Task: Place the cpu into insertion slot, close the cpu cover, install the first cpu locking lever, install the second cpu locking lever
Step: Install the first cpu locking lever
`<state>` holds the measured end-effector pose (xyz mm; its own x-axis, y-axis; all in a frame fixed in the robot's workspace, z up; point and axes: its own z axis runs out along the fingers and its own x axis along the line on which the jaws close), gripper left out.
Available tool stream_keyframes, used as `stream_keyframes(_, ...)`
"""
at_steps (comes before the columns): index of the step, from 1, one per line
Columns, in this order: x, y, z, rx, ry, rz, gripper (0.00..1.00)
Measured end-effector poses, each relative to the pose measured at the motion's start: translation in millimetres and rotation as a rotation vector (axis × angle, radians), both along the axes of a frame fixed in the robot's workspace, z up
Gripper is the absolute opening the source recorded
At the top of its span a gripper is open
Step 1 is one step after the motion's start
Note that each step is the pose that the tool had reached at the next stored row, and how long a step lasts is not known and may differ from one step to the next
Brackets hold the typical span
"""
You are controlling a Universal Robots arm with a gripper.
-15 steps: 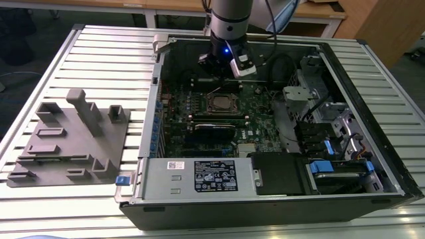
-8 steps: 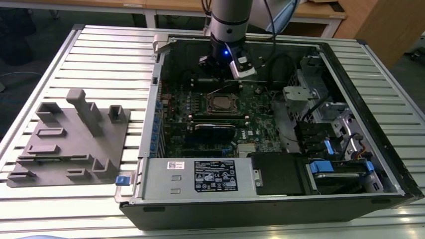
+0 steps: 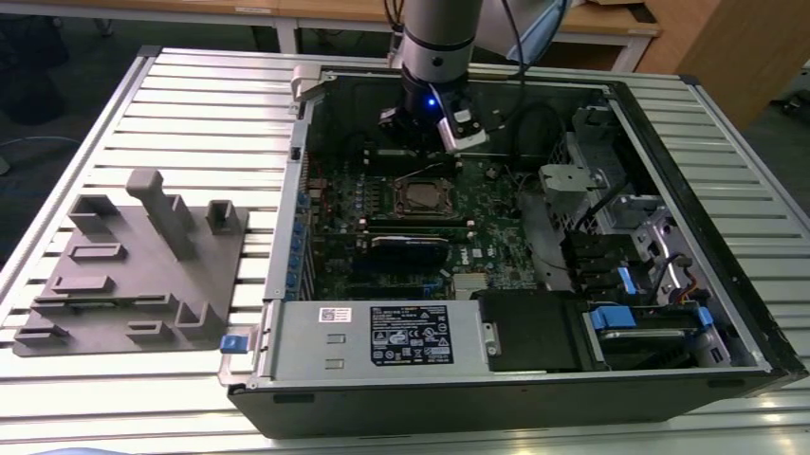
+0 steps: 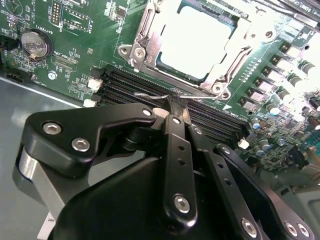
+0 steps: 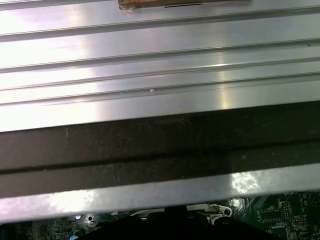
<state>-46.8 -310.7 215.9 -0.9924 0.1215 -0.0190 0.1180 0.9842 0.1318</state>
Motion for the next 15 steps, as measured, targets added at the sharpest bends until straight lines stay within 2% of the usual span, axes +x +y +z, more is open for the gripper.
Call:
stream_keyframes(6, 4.8, -0.1, -1.1, -0.0043, 0.0003, 0.000, 0.11)
stream_keyframes(11, 6.5, -0.1, -2.5, -0.0133, 0.0003, 0.000, 0.11)
stream_keyframes(15, 8.3, -0.1, -5.7, -0.0239, 0.0004, 0.000, 0.11)
